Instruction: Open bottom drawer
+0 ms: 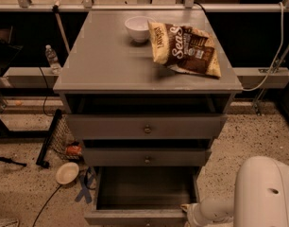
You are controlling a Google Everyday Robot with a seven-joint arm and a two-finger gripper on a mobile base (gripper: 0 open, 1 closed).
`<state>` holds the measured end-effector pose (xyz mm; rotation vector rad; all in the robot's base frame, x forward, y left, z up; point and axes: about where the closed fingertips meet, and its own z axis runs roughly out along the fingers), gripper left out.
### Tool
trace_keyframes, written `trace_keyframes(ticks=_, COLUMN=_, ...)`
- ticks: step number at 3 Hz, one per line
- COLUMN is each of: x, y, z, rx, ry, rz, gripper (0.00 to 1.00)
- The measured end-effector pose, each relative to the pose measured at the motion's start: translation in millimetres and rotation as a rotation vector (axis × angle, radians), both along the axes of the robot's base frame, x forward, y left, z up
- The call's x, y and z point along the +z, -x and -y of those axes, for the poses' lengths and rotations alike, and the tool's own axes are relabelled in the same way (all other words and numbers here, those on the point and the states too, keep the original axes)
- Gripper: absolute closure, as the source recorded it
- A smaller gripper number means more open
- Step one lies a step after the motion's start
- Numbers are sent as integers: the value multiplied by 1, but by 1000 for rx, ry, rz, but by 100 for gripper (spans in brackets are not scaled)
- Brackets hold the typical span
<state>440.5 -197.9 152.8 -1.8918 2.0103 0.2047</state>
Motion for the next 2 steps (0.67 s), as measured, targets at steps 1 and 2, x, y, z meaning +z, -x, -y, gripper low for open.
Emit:
trace_keyframes(ticks=1, x=1, y=0, z=-1, rx=3, ry=-1, rz=1, gripper=0)
trace_keyframes(ticks=2, x=4, y=-1, z=-2, rx=8, ry=-2, rz=6, gripper=0)
